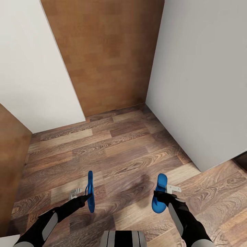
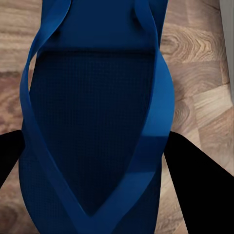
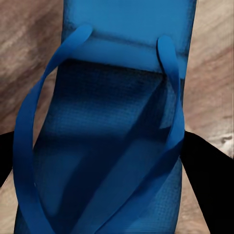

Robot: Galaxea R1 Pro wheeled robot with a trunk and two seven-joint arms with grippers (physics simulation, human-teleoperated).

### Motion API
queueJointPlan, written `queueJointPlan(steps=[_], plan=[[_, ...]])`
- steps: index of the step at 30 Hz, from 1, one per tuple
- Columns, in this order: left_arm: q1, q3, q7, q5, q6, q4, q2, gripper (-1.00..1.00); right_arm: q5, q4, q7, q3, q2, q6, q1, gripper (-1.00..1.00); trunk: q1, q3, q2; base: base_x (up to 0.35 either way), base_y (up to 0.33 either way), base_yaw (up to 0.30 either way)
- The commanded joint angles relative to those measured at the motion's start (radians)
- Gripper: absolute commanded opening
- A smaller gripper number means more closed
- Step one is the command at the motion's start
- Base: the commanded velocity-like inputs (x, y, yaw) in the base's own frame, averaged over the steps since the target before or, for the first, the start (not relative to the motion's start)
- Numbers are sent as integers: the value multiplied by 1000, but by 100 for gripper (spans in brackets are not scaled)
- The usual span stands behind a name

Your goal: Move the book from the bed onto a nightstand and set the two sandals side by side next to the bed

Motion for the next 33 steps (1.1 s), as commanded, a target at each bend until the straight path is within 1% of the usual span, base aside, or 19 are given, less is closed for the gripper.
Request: queueJointPlan(steps=[1, 9, 23, 33], plan=[[0, 1, -4, 8, 10, 0, 0, -100, -15, -4, -6, -2, -1, 4, 0, -100, 0, -1, 0, 0, 0, 0], [0, 1, -4, 9, 10, 0, 0, -100, -17, -12, -3, -2, -6, 6, 0, -100, 0, -1, 0, 0, 0, 0], [0, 1, -4, 9, 10, 0, 0, -100, -17, -14, -3, -2, -6, 6, 0, -100, 0, -1, 0, 0, 0, 0], [0, 0, -4, 9, 10, 0, 0, -100, -17, -15, -5, -2, -6, 6, 0, -100, -5, 38, 2, 0, 0, 0]])
